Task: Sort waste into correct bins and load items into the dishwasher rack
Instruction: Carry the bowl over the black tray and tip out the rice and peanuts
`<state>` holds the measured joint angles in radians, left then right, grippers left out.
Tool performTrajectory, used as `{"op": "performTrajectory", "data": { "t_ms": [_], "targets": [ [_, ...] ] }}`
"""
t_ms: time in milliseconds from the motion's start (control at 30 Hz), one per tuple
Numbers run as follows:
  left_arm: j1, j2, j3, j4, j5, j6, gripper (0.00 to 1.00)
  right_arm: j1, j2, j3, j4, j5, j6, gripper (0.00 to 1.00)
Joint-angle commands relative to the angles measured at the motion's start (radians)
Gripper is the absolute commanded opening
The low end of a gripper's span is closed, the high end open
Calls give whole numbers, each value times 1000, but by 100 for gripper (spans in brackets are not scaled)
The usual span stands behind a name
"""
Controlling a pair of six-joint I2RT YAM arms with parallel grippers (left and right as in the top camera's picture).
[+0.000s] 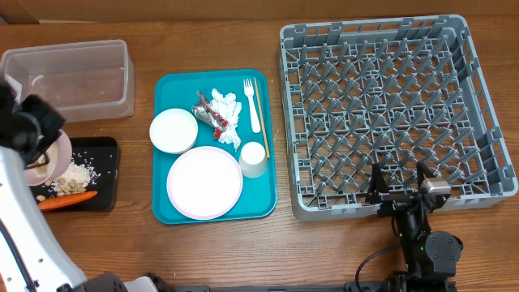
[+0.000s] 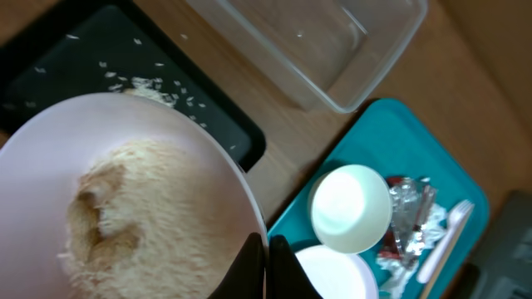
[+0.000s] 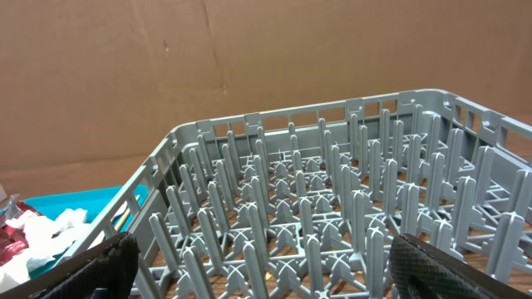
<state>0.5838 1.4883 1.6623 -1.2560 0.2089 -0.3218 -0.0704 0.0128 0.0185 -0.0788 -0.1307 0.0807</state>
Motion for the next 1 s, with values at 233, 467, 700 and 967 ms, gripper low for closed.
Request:
{"op": "performTrajectory", "data": {
  "t_ms": [233, 467, 700, 967],
  "targets": [
    [220, -4, -415, 358, 602, 127, 4, -4, -10, -10, 5, 6, -3, 100],
    [310, -3, -555, 523, 707, 128, 4, -4, -10, -10, 5, 6, -3, 100],
    [385, 43, -637, 671, 896, 71, 4, -4, -10, -10, 5, 6, -3, 100],
    [430, 193, -640, 716, 1049, 75, 4, -4, -10, -10, 5, 6, -3, 100]
  ]
}}
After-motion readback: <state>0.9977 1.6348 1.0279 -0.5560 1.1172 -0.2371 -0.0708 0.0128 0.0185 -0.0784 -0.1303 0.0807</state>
